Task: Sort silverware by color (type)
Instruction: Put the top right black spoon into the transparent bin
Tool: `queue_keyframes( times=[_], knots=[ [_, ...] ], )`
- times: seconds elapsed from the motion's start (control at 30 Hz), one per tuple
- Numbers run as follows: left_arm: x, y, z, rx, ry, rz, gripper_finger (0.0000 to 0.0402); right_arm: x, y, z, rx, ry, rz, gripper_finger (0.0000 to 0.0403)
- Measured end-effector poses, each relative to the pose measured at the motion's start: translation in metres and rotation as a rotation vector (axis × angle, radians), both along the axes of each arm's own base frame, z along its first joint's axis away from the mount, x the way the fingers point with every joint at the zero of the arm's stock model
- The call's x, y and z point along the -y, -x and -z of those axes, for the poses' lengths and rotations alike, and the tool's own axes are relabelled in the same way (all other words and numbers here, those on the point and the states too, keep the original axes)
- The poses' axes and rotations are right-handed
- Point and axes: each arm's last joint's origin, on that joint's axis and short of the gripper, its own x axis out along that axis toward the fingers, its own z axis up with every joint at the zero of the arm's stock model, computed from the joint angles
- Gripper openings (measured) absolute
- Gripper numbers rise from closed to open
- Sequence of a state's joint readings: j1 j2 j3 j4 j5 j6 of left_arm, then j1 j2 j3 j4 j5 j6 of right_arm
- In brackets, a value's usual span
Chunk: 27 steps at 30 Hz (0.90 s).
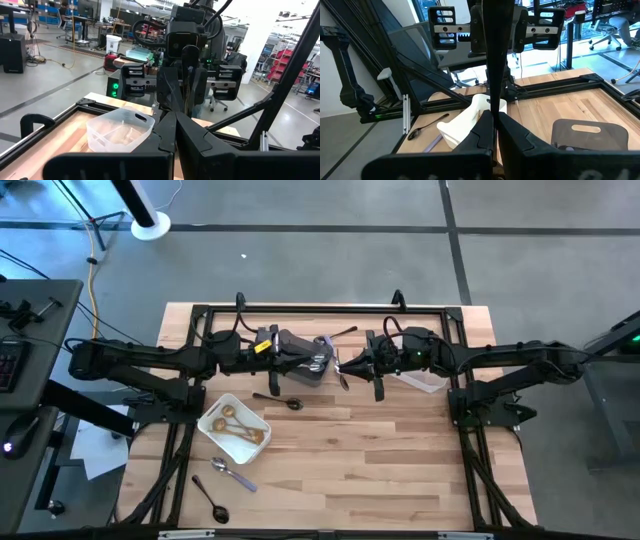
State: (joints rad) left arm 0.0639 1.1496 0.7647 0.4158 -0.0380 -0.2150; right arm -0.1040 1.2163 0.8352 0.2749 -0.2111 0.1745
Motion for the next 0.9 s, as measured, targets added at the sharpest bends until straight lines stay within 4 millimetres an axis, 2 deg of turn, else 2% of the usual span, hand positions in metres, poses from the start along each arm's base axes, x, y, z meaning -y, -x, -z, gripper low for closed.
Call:
queue_keyframes(
  times=[0.9],
  knots=[
    [-0.0007,0.0,0.0001,-0.002,-0.018,-0.015,0.0,0.0,0.0001,0.0,0.002,0.018,-0.002,0.0]
  ],
)
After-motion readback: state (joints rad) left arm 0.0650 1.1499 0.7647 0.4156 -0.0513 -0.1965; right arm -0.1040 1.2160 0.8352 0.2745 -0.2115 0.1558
